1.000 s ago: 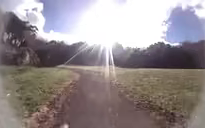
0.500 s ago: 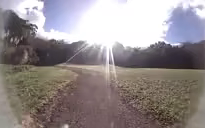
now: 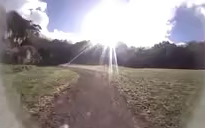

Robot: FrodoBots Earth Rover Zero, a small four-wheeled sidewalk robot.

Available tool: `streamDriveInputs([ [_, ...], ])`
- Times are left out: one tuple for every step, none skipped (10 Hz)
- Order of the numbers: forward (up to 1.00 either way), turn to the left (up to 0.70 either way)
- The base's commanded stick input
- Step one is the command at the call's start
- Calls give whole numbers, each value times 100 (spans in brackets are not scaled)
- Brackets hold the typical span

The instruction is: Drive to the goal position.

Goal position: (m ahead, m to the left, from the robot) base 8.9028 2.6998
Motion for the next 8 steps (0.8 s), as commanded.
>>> streamDriveInputs([
  [70, 0],
  [70, 0],
  [70, 0],
  [70, 0],
  [70, 0],
  [70, 0],
  [70, 0],
  [70, 0],
])
